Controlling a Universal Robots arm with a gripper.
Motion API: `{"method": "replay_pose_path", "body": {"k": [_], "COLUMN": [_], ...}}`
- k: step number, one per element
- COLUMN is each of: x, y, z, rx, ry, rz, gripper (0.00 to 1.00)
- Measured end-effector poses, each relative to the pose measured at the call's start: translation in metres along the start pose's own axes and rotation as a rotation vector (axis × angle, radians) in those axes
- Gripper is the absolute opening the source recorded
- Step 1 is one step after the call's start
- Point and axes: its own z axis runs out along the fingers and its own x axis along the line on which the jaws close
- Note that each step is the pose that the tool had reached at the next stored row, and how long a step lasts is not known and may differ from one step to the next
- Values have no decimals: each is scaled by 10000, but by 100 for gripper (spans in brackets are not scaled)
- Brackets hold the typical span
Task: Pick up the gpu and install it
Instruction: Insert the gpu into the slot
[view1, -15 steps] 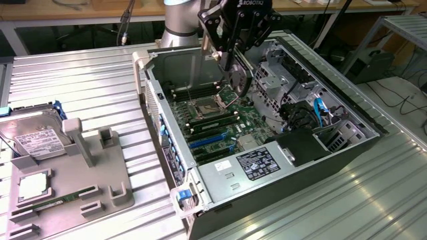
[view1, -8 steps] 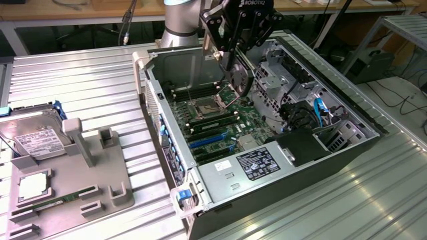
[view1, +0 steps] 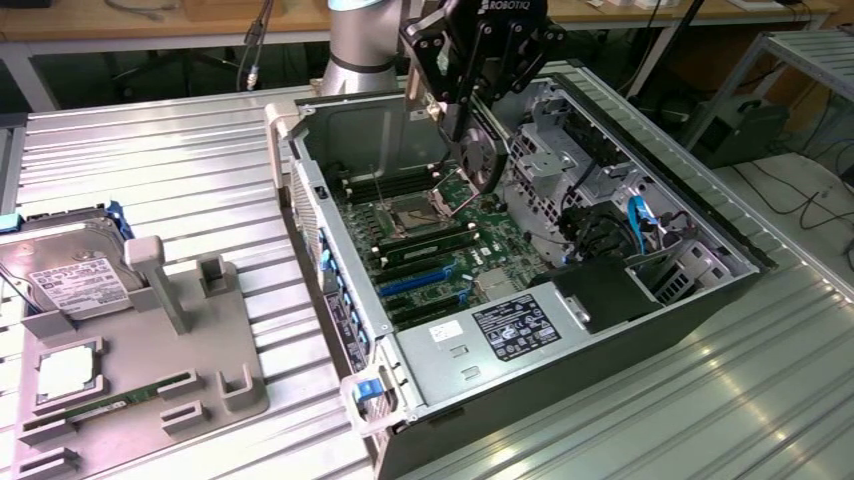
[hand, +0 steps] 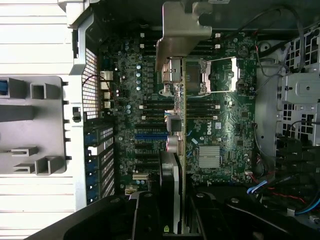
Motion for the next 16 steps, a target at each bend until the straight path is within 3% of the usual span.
{"method": "replay_pose_path", "body": {"k": [3, 10, 16], "x": [1, 4, 4], "y": [-1, -3, -3], "z": [0, 0, 0], "rx": [-1, -5, -7], "ry": [0, -8, -18], "rz": [-22, -852, -2100], "gripper": [28, 28, 28]}}
